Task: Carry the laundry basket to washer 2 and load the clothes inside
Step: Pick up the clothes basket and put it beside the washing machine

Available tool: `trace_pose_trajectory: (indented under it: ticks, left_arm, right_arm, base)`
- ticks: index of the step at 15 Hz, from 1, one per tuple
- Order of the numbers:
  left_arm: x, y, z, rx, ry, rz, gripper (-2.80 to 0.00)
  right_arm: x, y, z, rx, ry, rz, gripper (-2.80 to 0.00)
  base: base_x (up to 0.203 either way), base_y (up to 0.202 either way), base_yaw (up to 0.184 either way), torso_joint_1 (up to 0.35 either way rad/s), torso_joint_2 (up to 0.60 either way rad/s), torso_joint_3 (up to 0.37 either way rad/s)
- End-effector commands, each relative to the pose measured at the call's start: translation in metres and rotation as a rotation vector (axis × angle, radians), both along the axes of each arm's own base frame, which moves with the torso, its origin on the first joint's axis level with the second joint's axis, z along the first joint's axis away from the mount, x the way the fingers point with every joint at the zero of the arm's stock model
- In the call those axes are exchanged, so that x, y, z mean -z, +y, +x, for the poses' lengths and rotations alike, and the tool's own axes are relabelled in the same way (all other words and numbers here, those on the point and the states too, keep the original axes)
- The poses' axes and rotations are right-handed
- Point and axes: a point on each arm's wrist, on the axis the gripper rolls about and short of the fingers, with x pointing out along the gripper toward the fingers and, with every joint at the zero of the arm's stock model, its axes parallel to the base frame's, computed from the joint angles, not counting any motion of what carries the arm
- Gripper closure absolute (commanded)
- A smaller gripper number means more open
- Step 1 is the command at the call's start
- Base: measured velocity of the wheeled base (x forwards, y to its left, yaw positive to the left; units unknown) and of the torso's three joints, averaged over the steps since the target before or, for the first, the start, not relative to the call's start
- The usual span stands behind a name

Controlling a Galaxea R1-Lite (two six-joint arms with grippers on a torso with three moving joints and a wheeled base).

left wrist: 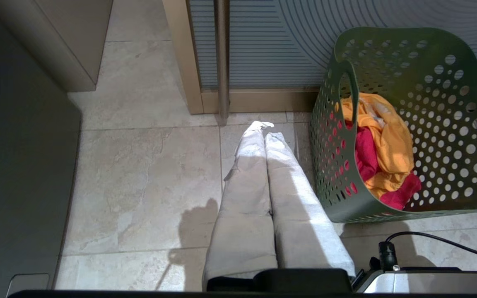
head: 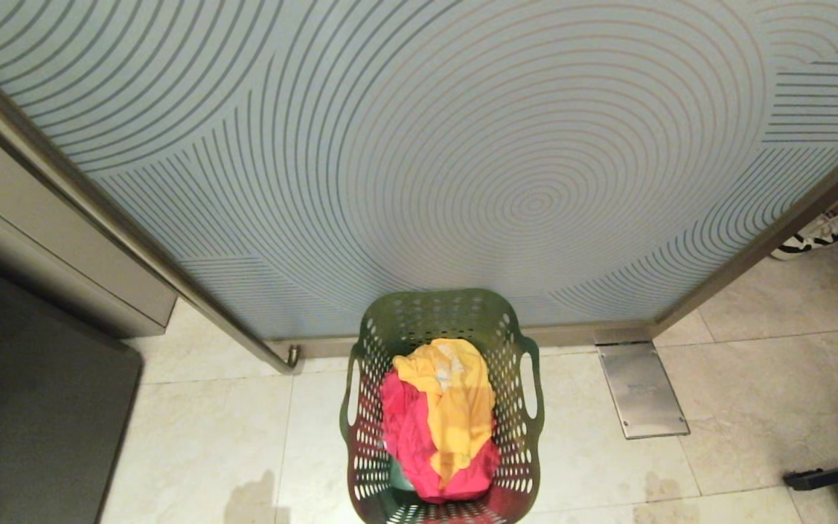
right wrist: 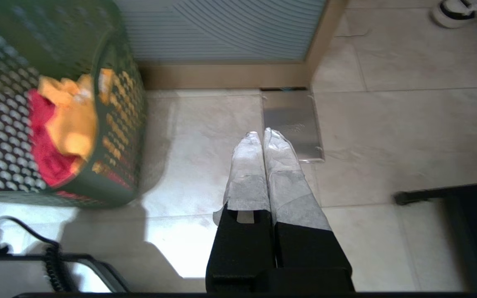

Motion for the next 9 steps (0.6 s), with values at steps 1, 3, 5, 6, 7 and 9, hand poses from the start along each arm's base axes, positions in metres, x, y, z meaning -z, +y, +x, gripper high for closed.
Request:
trace_pose_trajectory:
  ticks: [1,3,5,6,7,9]
  left_arm:
    - [-0.016,0.000,-0.005,0.003,-0.051,0.000,0.00]
    - [-0.060,0.000,-0.015,0.005,-0.085,-0.001,0.00]
    - [-0.090,0.000,-0.001,0.014,0.070,-0.004,0.00]
    - [-0.099,0.000,0.013,0.025,0.157,-0.006,0.00]
    - [-0.104,-0.001,0.029,0.040,0.250,-0.009,0.00]
    - [-0.106,-0.002,0.067,0.072,0.426,-0.023,0.00]
  right_arm:
    - [-0.014,0.000,-0.004,0.016,-0.053,-0.024,0.00]
    - [-0.053,-0.001,-0.016,0.067,-0.098,-0.031,0.00]
    - [-0.086,-0.003,-0.009,0.121,-0.001,-0.027,0.00]
    - [-0.100,-0.003,0.000,0.137,0.055,-0.027,0.00]
    - [-0.111,-0.003,0.013,0.147,0.122,-0.027,0.00]
    - [-0.124,-0.004,0.048,0.156,0.268,-0.013,0.00]
  base:
    - [0.000,0.000,0.000,0.000,0.00,0.000]
    - [0.000,0.000,0.000,0.000,0.00,0.000]
    - [0.000,0.000,0.000,0.000,0.00,0.000]
    - [0.000,0.000,0.000,0.000,0.00,0.000]
    - [0.000,0.000,0.000,0.000,0.00,0.000]
    - [0.000,0.000,0.000,0.000,0.00,0.000]
